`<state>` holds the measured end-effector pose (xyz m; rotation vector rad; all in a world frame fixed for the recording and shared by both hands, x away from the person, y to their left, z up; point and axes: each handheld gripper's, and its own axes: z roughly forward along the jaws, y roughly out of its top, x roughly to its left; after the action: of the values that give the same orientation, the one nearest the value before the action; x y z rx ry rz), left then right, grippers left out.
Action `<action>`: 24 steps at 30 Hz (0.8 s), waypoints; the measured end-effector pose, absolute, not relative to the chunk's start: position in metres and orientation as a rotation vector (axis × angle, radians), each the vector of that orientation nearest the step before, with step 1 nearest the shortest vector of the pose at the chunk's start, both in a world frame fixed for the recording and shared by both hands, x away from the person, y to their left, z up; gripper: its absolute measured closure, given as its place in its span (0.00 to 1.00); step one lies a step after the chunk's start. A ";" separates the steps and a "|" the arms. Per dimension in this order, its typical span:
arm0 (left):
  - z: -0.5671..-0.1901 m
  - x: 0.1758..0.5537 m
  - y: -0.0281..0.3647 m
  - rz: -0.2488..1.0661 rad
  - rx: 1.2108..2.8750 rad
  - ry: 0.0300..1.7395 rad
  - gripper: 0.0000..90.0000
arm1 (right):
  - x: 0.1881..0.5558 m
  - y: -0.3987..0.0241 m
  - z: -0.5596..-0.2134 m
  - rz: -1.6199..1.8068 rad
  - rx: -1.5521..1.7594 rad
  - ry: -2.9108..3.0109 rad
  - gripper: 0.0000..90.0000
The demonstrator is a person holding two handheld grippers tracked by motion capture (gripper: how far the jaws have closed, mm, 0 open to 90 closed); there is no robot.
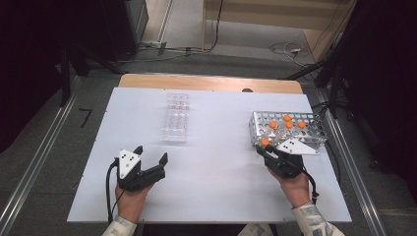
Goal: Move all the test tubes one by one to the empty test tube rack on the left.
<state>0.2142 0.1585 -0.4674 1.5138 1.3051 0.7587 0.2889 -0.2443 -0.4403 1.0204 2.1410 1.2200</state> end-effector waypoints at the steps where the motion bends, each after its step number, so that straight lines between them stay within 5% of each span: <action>1: -0.467 0.214 0.158 0.759 1.514 1.305 0.17 | 0.289 -0.244 -0.440 1.220 1.020 2.141 0.80; 24: -0.461 0.231 0.113 0.722 1.582 1.195 0.19 | 0.293 -0.202 -0.446 1.217 0.924 2.237 0.80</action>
<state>0.2310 0.1131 -0.4608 1.5824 1.1953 0.7217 0.2926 -0.2023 -0.4459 0.9241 2.2374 1.2174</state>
